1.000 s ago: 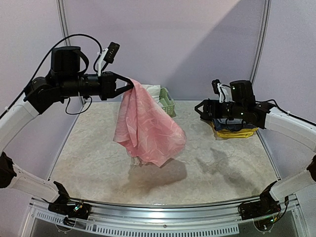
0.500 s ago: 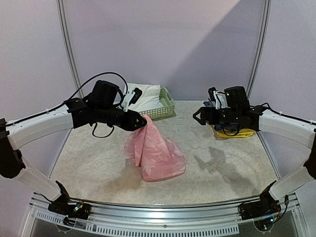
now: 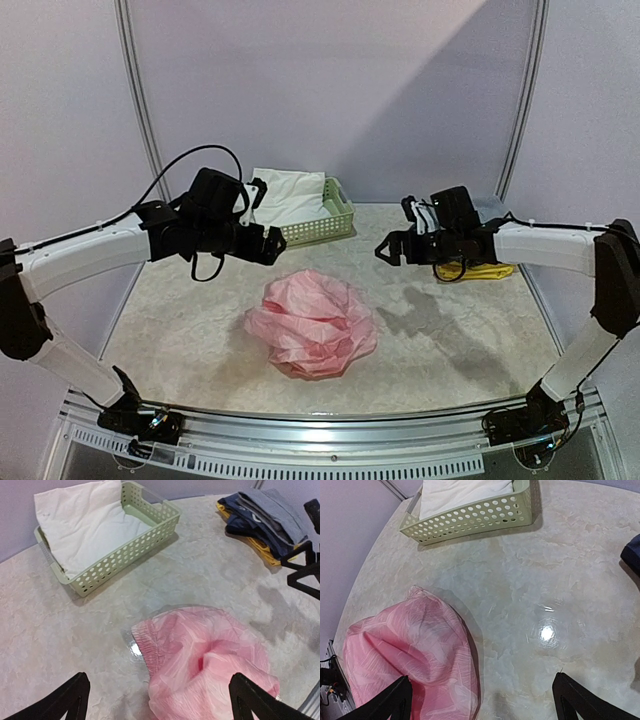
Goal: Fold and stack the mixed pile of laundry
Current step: Place the crumpled shorts at the center of the board, then pick up the crumpled shorts from the center of the board.
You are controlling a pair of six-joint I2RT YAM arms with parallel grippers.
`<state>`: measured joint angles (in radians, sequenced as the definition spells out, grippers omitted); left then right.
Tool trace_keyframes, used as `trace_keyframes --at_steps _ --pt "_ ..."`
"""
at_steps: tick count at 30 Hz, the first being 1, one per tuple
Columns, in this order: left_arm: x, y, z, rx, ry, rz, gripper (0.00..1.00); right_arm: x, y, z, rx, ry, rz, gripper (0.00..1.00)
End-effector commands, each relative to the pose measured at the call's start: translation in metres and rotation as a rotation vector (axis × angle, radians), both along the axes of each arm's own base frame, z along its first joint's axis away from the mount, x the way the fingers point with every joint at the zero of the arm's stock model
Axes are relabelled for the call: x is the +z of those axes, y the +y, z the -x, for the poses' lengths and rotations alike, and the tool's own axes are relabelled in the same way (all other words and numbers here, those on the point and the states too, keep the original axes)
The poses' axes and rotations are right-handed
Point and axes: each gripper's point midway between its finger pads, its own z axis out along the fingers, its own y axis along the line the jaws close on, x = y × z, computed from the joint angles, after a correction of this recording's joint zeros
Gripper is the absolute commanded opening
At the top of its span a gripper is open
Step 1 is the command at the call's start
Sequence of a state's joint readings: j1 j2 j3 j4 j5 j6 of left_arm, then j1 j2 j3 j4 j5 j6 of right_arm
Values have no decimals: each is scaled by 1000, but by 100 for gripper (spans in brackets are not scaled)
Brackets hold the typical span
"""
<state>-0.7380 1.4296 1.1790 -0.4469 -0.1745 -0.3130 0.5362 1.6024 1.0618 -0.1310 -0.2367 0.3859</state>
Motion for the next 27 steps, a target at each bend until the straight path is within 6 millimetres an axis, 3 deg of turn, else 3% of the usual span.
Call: trace_keyframes --at_steps 1,8,15,27 --pt "-25 20 -16 79 36 -45 96 -6 18 -8 44 40 -50 99" --pt "-75 -1 -28 -1 139 -13 89 -38 47 -19 111 124 -26 95" --pt "-124 -8 -37 -8 234 7 86 -73 67 -24 168 211 6 90" --pt "-179 -34 -32 -107 350 98 86 -110 87 -15 275 329 -27 84"
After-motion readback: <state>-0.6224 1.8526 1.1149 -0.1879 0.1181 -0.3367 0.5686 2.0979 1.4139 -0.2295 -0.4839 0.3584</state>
